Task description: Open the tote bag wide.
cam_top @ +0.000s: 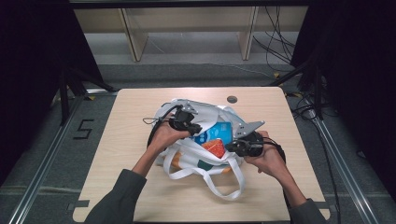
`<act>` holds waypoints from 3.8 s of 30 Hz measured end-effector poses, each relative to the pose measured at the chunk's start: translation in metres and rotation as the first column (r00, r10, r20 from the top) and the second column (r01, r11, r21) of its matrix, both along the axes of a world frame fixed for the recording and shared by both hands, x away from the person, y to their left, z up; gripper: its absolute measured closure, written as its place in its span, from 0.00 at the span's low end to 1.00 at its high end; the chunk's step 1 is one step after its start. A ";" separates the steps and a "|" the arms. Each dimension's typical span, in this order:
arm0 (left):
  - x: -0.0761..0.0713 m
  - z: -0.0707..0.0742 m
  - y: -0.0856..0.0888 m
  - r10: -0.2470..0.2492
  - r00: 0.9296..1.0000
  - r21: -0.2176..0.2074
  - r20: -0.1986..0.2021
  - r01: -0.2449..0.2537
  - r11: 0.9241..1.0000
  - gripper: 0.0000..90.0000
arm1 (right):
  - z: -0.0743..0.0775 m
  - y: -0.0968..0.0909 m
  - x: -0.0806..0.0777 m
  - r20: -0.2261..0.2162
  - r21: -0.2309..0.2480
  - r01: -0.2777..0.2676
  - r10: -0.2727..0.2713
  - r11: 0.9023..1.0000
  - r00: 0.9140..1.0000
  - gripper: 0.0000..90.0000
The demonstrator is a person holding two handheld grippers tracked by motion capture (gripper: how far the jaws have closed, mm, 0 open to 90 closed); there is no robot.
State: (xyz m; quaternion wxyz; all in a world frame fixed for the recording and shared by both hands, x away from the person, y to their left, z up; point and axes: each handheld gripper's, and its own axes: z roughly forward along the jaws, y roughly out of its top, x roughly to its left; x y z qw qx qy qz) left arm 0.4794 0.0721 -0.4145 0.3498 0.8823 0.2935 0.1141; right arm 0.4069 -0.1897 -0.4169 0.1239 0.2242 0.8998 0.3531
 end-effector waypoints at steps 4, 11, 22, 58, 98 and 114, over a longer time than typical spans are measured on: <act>0.004 -0.007 0.032 0.062 0.997 0.049 -0.054 -0.059 0.997 0.89 | -0.001 -0.001 -0.004 0.013 -0.020 -0.001 0.001 1.000 1.000 1.00; -0.022 -0.009 0.064 -0.027 0.992 0.090 -0.127 0.039 0.995 0.91 | 0.032 -0.009 0.035 0.129 0.091 0.101 -0.113 0.991 0.985 1.00; -0.054 -0.019 0.072 -0.086 0.990 0.126 -0.110 0.100 0.987 0.99 | -0.016 -0.007 0.131 0.010 -0.108 0.307 -0.308 0.946 0.951 1.00; 0.005 -0.006 0.112 0.222 0.975 -0.080 0.022 -0.220 0.972 0.90 | 0.001 -0.019 0.033 0.100 -0.011 0.083 -0.081 0.997 0.992 1.00; 0.031 0.013 0.078 0.271 0.950 -0.161 0.158 -0.246 0.956 0.85 | 0.001 0.003 0.041 0.088 0.101 0.073 -0.082 0.992 0.993 1.00; 0.056 -0.013 0.073 0.307 0.950 -0.036 0.057 -0.305 0.952 0.87 | -0.018 0.005 0.001 -0.024 0.025 -0.052 0.052 0.998 0.998 1.00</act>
